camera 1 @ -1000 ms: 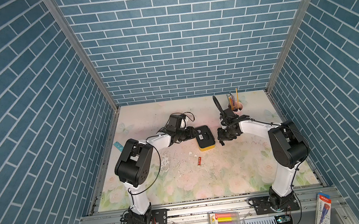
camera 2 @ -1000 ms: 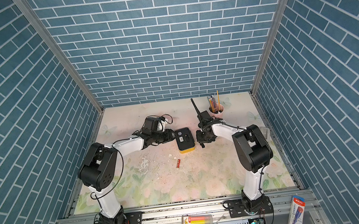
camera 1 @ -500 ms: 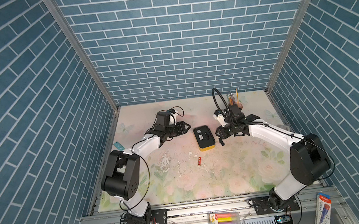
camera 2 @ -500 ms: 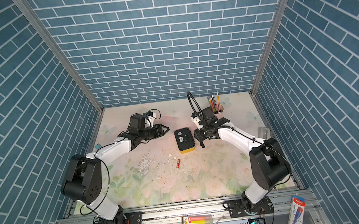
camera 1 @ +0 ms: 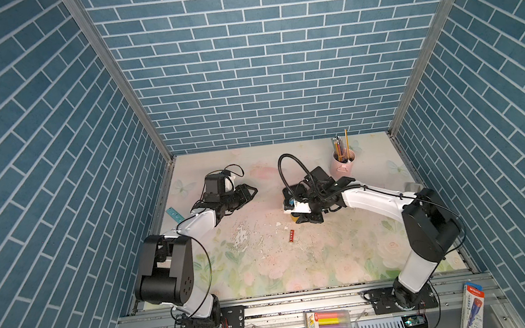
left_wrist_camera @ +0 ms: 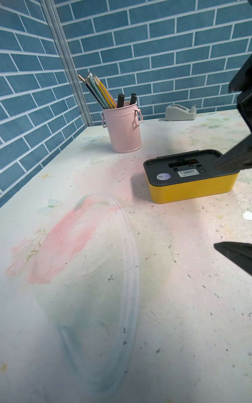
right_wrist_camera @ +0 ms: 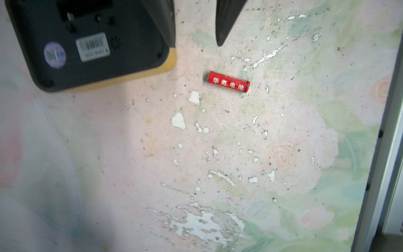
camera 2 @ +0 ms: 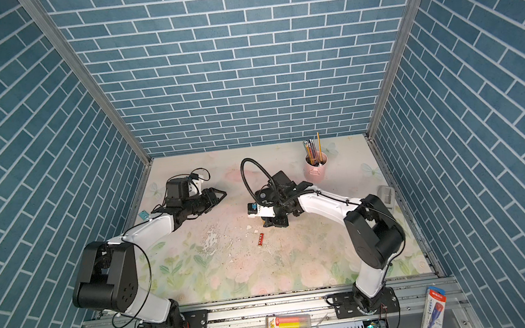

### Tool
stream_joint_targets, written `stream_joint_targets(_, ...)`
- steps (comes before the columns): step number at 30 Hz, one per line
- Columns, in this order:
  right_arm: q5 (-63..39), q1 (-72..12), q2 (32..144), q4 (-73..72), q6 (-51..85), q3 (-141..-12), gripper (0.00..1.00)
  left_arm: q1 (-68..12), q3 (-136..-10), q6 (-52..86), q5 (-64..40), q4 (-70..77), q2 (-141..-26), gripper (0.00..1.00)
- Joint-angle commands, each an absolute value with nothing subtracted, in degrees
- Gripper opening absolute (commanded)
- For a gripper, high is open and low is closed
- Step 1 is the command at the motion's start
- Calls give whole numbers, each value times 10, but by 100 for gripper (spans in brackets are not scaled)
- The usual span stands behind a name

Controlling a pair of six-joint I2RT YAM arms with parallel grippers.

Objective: Insert the battery into the alarm
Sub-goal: Pick up the battery at the center of the board.

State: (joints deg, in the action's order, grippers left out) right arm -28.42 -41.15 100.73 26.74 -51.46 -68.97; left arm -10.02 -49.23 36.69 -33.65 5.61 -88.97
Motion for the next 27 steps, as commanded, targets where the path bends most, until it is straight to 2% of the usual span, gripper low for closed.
stream_joint_targets(1, -314, -427, 1040, 316, -641, -718, 34, -94, -478, 368, -344, 67, -872, 54)
stream_joint_targets(14, -307, -462, 1106, 352, -672, -740, 37, -80, -458, 353, -345, 52, -855, 55)
stream_joint_targets(27, -288, -474, 1141, 330, -669, -744, 40, -72, -458, 346, -351, 47, -860, 55)
